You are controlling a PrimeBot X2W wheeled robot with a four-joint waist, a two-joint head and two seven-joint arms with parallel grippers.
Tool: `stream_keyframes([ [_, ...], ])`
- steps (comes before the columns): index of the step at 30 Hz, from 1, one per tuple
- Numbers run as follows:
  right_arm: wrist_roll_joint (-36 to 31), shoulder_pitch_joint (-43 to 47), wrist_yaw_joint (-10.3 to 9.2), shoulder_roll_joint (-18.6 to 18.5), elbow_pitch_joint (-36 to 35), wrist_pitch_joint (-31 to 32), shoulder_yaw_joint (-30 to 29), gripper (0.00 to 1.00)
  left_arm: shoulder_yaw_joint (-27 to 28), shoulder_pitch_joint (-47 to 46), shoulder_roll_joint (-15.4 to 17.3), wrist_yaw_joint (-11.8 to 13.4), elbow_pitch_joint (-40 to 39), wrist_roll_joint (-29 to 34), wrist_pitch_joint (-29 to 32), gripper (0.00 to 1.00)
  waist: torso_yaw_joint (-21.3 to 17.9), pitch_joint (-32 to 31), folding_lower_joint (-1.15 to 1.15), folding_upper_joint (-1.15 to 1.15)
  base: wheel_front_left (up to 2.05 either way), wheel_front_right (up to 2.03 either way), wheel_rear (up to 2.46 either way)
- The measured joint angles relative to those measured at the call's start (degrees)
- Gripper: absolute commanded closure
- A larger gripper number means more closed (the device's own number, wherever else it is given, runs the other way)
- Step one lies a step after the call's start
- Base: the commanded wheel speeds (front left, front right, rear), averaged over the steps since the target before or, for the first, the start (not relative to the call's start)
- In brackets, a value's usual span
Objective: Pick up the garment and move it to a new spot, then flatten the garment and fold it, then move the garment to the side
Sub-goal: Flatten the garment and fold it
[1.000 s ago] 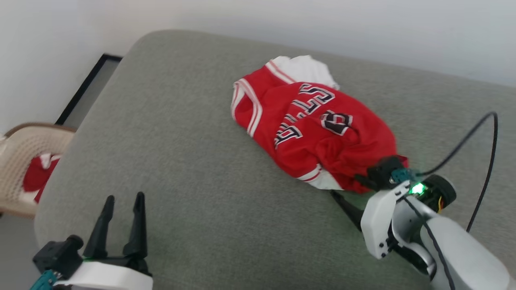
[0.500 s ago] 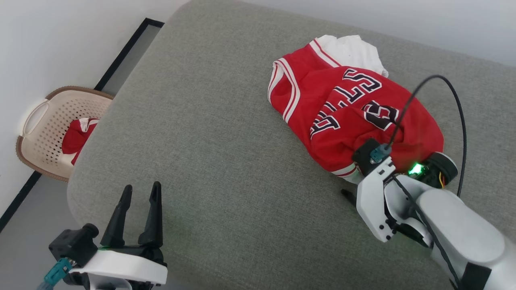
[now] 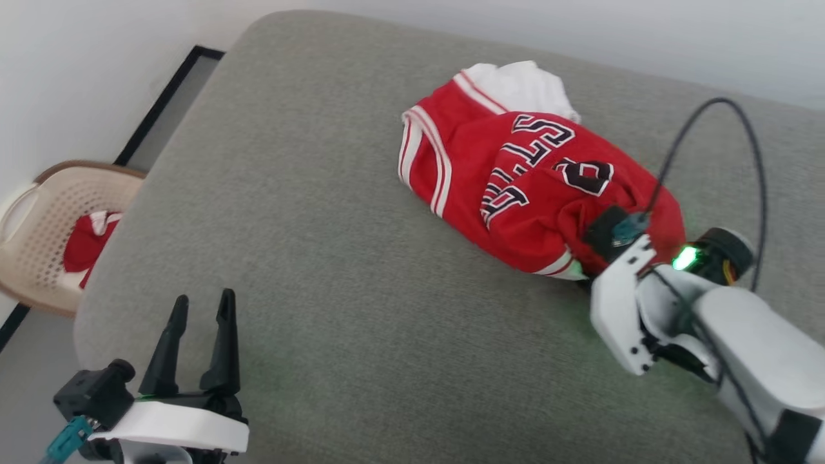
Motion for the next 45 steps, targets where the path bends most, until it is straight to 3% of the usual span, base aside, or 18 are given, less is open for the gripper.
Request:
stream_keyframes([
  [11, 0.7, 12.1, 0.0, -5.6, -10.5, 7.7, -19.7, 1.0, 1.9, 1.5, 1.3, 0.0, -0.8, 0.3, 0.0, 0.0, -6.4, -1.8, 0.0, 0.0, 0.0, 0.0, 0.0],
  [15, -0.7, 18.2, 0.0, -5.6, -12.5, 12.3, -28.9, 1.0, 2.1, 1.5, 1.6, 0.0, -1.0, 0.3, 0.0, 0.0, -8.5, -2.2, 0.0, 0.0, 0.0, 0.0, 0.0],
  [19, -3.0, 23.0, 0.0, -2.6, -13.9, 14.9, -35.7, 1.0, 1.8, 1.5, 2.0, 0.0, -1.0, 0.3, 0.0, 0.0, -9.9, -2.3, 0.0, 0.0, 0.0, 0.0, 0.0],
  [29, -4.8, 25.4, 0.0, 4.5, -7.0, 13.8, -39.9, 1.0, 0.4, 0.3, 3.1, 0.0, -0.4, 0.3, 0.0, 0.0, -11.0, -2.0, 0.0, 0.0, 0.0, 0.0, 0.0],
  [34, -5.0, 24.1, 0.01, 5.6, -2.9, 11.5, -39.2, 1.0, -0.7, 0.0, 4.2, 0.0, 0.0, -0.1, 0.0, 0.0, -11.6, -2.4, 0.0, 0.0, 0.0, 0.0, 0.0],
  [35, -4.8, 23.9, 0.0, 6.0, -2.4, 10.8, -39.3, 0.64, -1.2, 0.0, 4.7, 0.0, 0.1, -0.2, 0.0, 0.0, -11.8, -2.5, 0.0, 0.0, 0.0, 0.0, 0.0],
  [36, -4.8, 23.7, 0.0, 6.3, -2.0, 9.9, -39.2, 0.16, -1.5, 0.0, 5.2, 0.0, 0.2, -0.5, 0.0, 0.0, -12.0, -2.6, 0.0, 0.0, 0.0, 0.0, 0.0],
  [37, -5.0, 23.5, 0.01, 6.2, -1.8, 9.3, -38.8, 0.0, -1.9, -0.2, 5.7, 0.0, 0.3, -0.7, 0.0, 0.0, -12.3, -2.8, 0.0, 0.0, 0.0, 0.0, 0.0],
  [45, -4.5, 22.9, 0.0, 7.0, -4.4, 3.9, -39.5, 0.0, -6.8, -3.7, 11.8, 0.0, 0.4, -4.8, 1.5, 0.0, -15.4, -4.2, 0.0, 0.0, 0.0, 0.0, 0.0],
])
